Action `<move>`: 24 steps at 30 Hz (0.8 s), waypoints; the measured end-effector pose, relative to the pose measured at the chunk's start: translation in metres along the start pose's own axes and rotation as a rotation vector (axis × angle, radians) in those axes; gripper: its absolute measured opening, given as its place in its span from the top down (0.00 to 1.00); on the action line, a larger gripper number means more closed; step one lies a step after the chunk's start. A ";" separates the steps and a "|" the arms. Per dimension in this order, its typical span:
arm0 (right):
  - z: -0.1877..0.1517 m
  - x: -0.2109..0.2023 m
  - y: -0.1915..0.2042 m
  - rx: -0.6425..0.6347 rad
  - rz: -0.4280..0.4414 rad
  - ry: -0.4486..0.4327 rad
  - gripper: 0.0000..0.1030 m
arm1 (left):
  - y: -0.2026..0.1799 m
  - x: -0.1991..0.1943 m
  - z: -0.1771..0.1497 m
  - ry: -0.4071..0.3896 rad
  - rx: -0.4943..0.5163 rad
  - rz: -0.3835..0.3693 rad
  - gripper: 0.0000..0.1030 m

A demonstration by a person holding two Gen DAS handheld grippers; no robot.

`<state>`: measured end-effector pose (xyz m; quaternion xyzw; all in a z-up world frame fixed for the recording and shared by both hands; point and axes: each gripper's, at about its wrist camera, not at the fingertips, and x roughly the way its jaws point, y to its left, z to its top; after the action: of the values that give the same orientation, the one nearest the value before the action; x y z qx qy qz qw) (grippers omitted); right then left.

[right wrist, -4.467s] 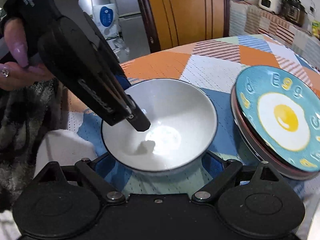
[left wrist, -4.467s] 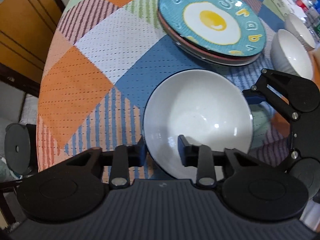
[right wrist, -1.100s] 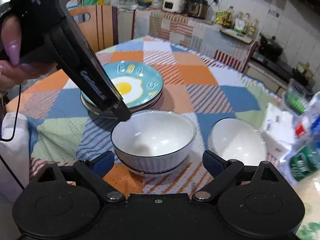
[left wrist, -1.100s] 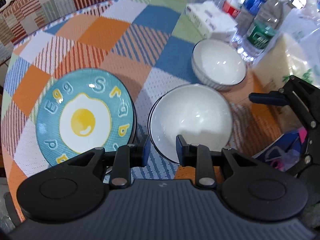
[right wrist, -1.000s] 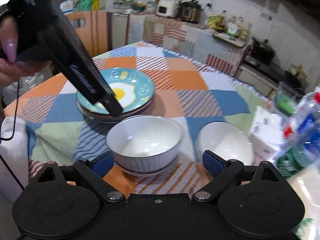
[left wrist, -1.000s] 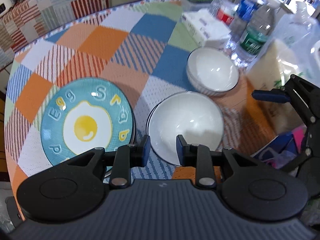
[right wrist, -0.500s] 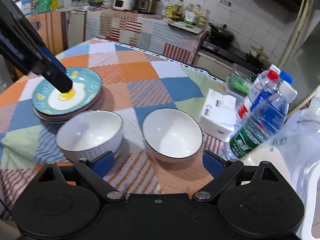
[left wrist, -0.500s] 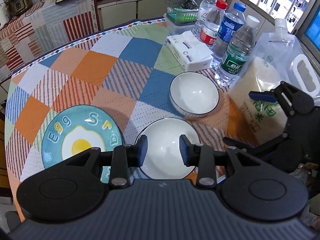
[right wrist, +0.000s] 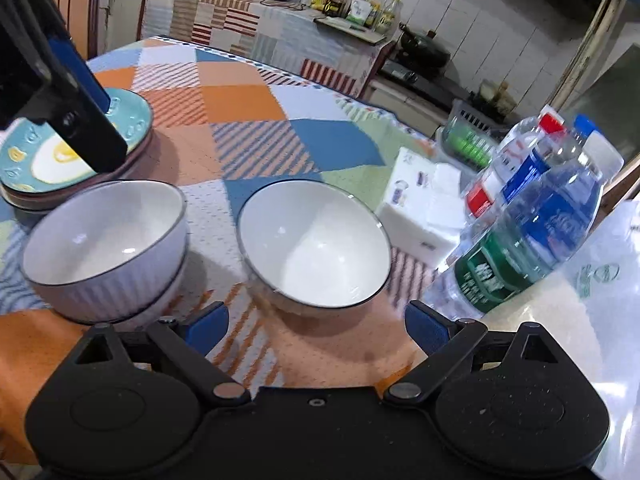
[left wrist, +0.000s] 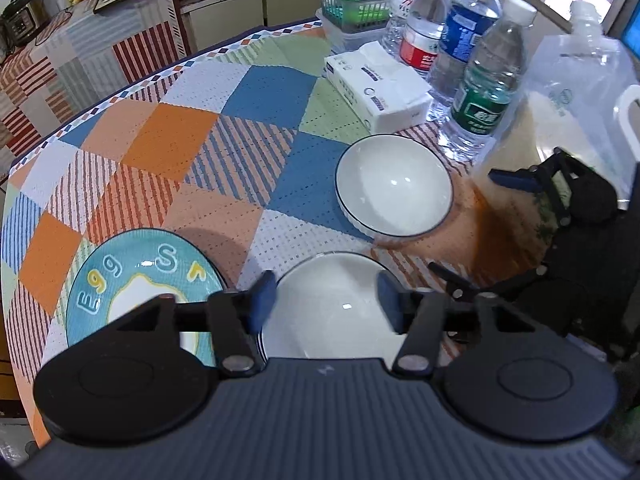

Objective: Organize plates and bowls
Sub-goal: 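Move the left gripper to the third white bowl and grip its rim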

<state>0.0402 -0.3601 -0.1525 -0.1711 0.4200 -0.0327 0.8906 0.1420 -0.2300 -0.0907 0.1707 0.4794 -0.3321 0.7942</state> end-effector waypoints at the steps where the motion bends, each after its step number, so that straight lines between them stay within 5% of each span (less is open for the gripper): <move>1: 0.001 0.001 0.001 -0.012 -0.013 -0.002 0.06 | 0.000 0.004 0.001 -0.001 0.000 0.002 0.39; 6: 0.001 0.012 -0.002 -0.003 0.004 0.006 0.06 | 0.009 0.029 0.012 -0.011 -0.067 -0.029 0.33; 15: 0.009 0.036 0.001 -0.007 -0.004 0.022 0.06 | 0.011 0.080 0.036 -0.006 -0.130 -0.111 0.35; 20: 0.012 0.055 0.003 0.011 -0.024 0.084 0.06 | 0.019 0.101 0.039 0.007 -0.253 -0.205 0.43; 24: 0.011 0.068 -0.009 0.128 0.030 0.120 0.06 | 0.015 0.114 0.041 0.020 -0.229 -0.164 0.59</move>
<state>0.0929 -0.3796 -0.1931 -0.1051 0.4721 -0.0563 0.8735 0.2160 -0.2850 -0.1714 0.0422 0.5343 -0.3374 0.7739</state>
